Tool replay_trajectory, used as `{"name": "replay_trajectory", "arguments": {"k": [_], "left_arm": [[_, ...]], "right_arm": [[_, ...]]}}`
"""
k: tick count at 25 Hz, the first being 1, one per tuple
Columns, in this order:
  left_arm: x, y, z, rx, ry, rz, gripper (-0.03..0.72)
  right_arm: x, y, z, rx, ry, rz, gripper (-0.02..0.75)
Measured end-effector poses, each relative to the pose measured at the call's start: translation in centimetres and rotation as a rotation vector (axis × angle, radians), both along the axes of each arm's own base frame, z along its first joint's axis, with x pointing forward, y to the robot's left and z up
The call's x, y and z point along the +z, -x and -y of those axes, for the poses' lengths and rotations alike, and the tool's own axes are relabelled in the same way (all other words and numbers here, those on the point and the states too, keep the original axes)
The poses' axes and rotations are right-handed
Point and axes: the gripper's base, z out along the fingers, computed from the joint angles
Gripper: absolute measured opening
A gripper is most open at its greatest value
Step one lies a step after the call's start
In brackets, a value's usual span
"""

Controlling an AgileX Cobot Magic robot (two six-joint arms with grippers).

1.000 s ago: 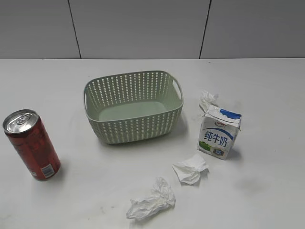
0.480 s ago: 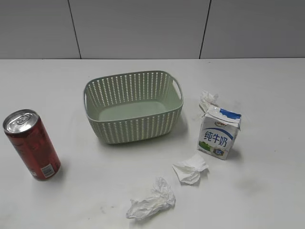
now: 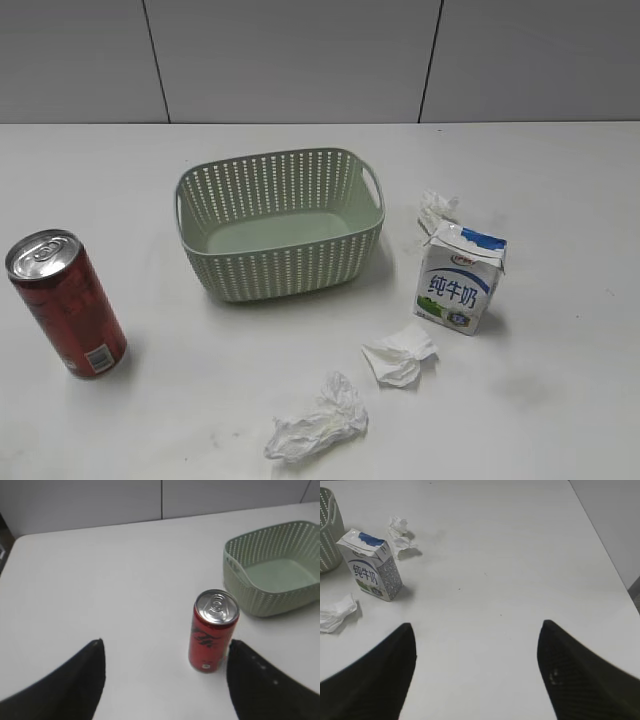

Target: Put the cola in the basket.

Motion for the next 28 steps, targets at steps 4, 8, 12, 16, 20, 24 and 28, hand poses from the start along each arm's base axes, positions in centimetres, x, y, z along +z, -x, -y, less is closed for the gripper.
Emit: {"name": "replay_trajectory", "arguments": {"k": [4, 8, 12, 16, 20, 24, 28], "left_arm": [[0.8, -2.9, 0.9, -0.082, 0.002, -0.105, 0.584], [1.2, -5.6, 2.0, -0.179, -0.037, -0.182, 0.587], [0.9, -7.2, 3.7, -0.309, -0.081, -0.246, 0.624], [0.0, -8.9, 5.2, -0.389, -0.131, -0.337, 0.645], [-1.1, -11.5, 6.2, -0.396, -0.159, -0.436, 0.647], [-2.5, -14.4, 7.3, -0.396, -0.178, -0.537, 0.647], [-4.2, -17.0, 8.2, -0.385, -0.213, -0.624, 0.647]], "right_arm": [[0.0, 0.0, 0.0, 0.0, 0.0, 0.0, 0.571], [0.0, 0.0, 0.0, 0.0, 0.0, 0.0, 0.571], [0.0, 0.0, 0.0, 0.0, -0.001, 0.0, 0.571], [0.0, 0.0, 0.0, 0.0, -0.001, 0.0, 0.571], [0.0, 0.0, 0.0, 0.0, -0.001, 0.0, 0.571], [0.0, 0.0, 0.0, 0.0, 0.0, 0.0, 0.571], [0.0, 0.0, 0.0, 0.0, 0.0, 0.0, 0.571]]}}
